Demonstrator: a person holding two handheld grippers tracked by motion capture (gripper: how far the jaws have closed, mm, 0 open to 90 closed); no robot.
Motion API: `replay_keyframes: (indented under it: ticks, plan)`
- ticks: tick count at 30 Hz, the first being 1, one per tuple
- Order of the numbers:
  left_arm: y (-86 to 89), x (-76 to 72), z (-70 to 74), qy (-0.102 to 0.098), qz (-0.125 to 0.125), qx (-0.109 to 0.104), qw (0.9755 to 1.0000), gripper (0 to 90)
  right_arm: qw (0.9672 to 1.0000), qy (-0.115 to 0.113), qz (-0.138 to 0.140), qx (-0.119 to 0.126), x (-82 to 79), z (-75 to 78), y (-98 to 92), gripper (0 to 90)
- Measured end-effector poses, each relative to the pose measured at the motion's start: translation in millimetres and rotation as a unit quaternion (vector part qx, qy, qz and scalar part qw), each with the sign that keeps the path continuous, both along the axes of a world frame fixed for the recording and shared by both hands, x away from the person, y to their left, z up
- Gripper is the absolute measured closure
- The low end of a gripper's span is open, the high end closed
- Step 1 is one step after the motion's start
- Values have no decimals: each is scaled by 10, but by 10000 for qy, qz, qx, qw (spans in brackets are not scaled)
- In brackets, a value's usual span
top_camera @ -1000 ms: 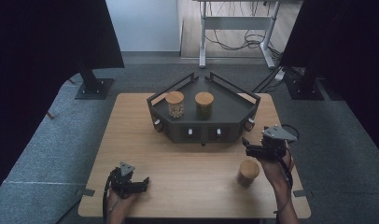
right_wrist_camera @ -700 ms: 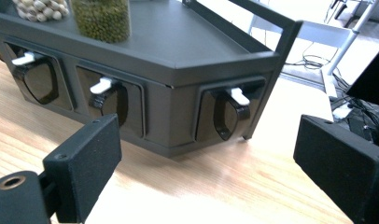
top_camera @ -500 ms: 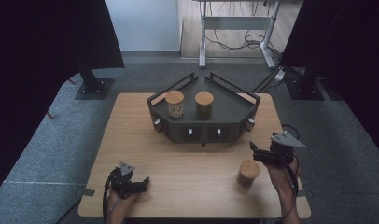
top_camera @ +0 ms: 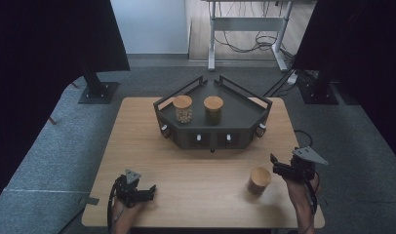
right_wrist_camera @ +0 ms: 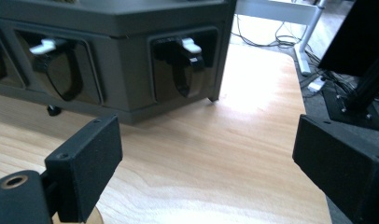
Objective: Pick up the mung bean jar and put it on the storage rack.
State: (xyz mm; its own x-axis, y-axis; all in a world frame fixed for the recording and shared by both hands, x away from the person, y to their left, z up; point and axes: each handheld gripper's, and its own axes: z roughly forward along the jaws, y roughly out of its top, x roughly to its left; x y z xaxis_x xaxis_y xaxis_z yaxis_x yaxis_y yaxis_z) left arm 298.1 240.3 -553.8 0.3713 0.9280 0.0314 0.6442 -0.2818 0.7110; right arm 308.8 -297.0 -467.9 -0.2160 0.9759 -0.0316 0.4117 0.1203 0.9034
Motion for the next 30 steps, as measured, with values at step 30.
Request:
replay_keyframes:
  ticks: [30]
  plan:
    - [0, 0, 0, -1, 1, 1, 10000, 9, 9974, 300, -637, 117, -226, -512, -153, 68]
